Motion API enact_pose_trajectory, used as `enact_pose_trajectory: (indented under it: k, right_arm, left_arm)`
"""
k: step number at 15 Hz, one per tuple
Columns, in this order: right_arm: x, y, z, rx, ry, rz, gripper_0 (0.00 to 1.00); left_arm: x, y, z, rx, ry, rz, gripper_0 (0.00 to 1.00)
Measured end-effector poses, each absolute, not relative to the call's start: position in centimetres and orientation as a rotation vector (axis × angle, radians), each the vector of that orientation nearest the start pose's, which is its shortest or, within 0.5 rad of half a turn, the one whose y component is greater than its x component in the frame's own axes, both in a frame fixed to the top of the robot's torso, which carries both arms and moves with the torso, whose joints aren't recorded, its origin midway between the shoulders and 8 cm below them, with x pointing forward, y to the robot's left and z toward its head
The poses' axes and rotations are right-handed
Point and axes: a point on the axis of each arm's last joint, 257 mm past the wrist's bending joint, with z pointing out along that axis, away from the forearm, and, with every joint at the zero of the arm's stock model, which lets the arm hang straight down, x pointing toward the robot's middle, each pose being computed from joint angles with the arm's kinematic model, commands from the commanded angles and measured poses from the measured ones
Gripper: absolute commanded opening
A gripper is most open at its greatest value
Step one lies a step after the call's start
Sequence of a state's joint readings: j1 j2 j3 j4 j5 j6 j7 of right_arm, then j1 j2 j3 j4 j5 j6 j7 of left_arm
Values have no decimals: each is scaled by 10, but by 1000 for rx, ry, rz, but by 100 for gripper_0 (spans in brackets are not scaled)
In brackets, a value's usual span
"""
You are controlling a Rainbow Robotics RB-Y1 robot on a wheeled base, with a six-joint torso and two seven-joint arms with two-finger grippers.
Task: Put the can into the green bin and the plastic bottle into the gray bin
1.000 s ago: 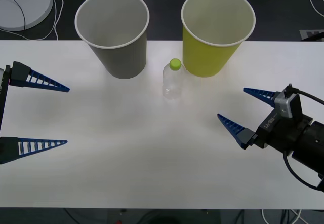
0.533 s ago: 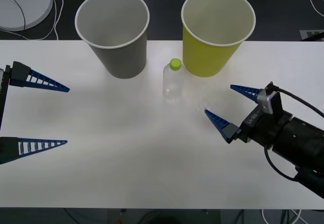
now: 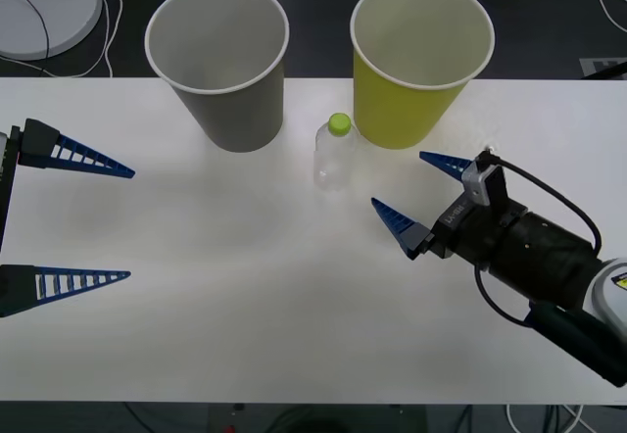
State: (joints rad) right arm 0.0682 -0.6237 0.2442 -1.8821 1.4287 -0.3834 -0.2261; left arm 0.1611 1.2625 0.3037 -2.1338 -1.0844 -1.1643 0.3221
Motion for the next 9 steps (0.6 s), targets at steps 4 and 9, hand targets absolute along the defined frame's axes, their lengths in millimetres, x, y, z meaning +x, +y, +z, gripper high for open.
enact_pose_trajectory:
  k: [4, 9]
  right_arm:
    - [470, -128, -192, -747, 1509, 357, 100]
    - [483, -112, -194, -735, 1495, 329, 100]
  left_arm:
    - [320, 221, -82, 1608, 1540, -429, 100]
    - [320, 221, -82, 1608, 1540, -429, 100]
